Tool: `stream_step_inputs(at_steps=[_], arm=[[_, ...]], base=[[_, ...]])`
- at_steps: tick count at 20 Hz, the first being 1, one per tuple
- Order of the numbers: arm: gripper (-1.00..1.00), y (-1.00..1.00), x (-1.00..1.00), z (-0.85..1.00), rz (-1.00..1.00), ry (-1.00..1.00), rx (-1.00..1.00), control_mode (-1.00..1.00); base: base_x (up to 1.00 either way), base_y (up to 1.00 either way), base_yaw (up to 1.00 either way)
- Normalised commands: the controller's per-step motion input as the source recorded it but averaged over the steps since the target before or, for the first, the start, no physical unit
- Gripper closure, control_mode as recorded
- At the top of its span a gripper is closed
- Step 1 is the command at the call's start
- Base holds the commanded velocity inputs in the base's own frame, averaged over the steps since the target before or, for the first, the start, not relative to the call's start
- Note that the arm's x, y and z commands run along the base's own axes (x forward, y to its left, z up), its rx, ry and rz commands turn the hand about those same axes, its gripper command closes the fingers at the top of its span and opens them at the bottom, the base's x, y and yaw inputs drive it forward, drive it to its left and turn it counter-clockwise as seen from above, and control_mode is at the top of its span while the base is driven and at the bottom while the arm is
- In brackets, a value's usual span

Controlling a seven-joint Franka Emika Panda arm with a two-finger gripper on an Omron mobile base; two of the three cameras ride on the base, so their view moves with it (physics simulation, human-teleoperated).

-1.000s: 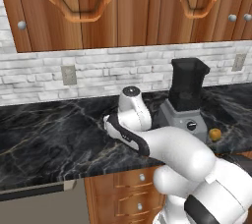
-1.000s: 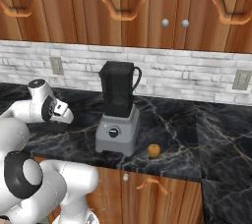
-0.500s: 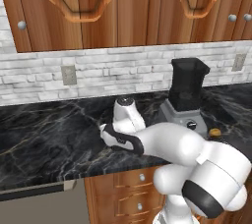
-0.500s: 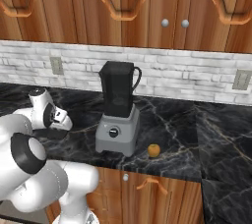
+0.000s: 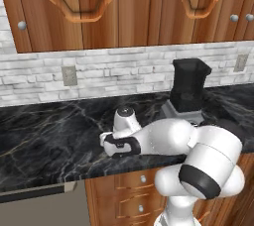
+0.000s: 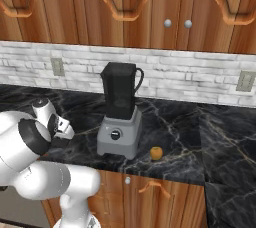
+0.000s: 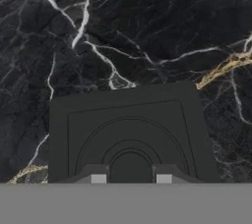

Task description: Open the blender lid, put the apple in the blender, close the lid, and start the blender.

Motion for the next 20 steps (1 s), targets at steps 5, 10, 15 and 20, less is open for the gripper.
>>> stream_step_inputs(at_steps=[5,10,15,20], arm=[[-1.0,0.0,0.0,-0.05,0.0,0.0,0.06,-1.0],[-1.0,-0.18,-0.23,0.34,0.0,-0.05,0.07,-1.0],[-1.0,-0.35,-0.47,0.5,0.0,-0.15,0.07,-1.0],[-1.0,-0.53,-0.53,0.61,-0.04,-0.13,0.04,-1.0]], base=[[0.0,0.0,0.0],[0.0,0.0,0.0],[0.0,0.0,0.0],[0.0,0.0,0.0]])
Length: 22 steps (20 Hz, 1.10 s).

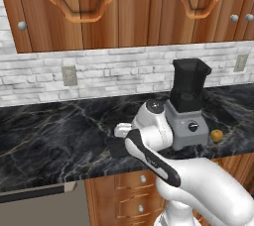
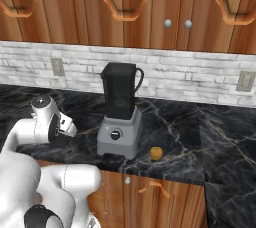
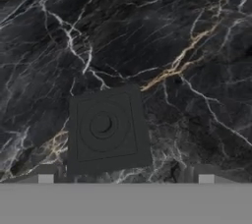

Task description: Open the blender lid, put the apple in the blender, close the lid, and start the blender.

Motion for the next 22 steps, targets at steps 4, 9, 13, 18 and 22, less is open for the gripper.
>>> stream_step_inputs(at_steps=[4,9,13,18,22], arm=[[-1.0,-0.94,-0.48,0.41,-0.1,-0.03,0.0,-1.0],[-1.0,-0.99,-0.27,0.25,-0.04,-0.01,0.0,-1.0],[-1.0,-1.0,-0.27,0.02,-0.01,0.0,0.0,-1.0],[-1.0,-1.0,-0.36,0.01,-0.05,0.0,0.0,-1.0],[-1.0,-1.0,-0.13,-0.09,-0.01,0.0,0.0,-1.0]], base=[[0.0,0.0,0.0],[0.0,0.0,0.0],[0.0,0.0,0.0],[0.0,0.0,0.0],[0.0,0.0,0.0]])
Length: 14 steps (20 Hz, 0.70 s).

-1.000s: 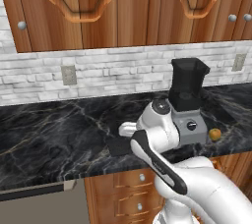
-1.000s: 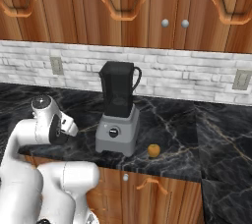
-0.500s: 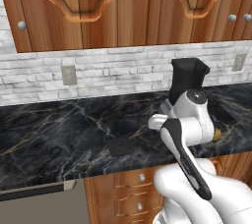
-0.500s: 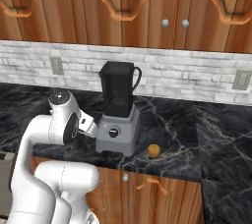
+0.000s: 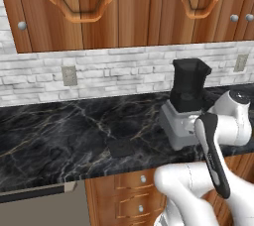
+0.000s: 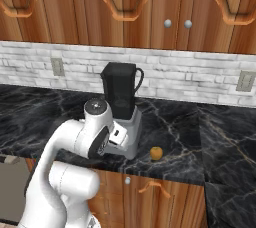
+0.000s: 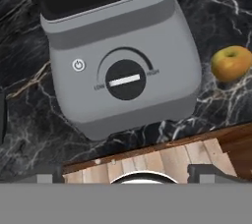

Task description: Open the blender lid, put the apple in the blender, close the lid, and start the blender.

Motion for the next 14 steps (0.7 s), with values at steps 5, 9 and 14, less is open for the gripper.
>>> stream_step_inputs(at_steps=[5,9,14], arm=[[-1.0,-1.0,0.0,-0.04,0.0,-0.03,-0.01,-1.0],[-1.0,-0.92,0.0,0.02,0.0,-0.11,-0.05,-1.0],[-1.0,-0.54,0.07,0.0,0.0,-0.01,-0.07,-1.0]], base=[[0.0,0.0,0.0],[0.0,0.0,0.0],[0.0,0.0,0.0]])
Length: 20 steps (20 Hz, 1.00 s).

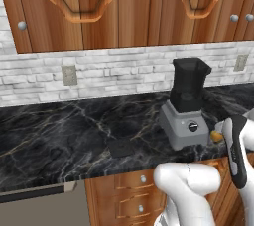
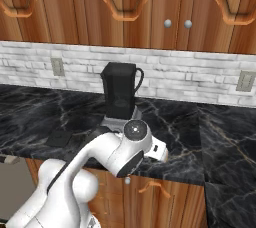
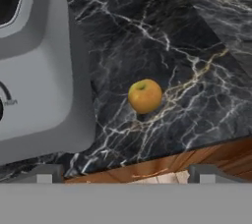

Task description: Open the blender lid, put the apple in the blender, close the lid, and start the blender.

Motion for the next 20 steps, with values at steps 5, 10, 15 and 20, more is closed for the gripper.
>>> stream_step_inputs(at_steps=[5,10,15,20], arm=[[-1.0,-0.4,0.22,-0.01,0.0,0.04,-0.02,-1.0],[-1.0,-0.15,0.33,-0.16,0.0,0.14,-0.01,-1.0],[-1.0,0.0,0.28,-0.22,0.0,0.15,0.0,-1.0],[-1.0,0.0,0.25,-0.22,0.04,0.03,0.02,-1.0]], base=[[0.0,0.0,0.0],[0.0,0.0,0.0],[0.0,0.0,0.0],[0.0,0.0,0.0]])
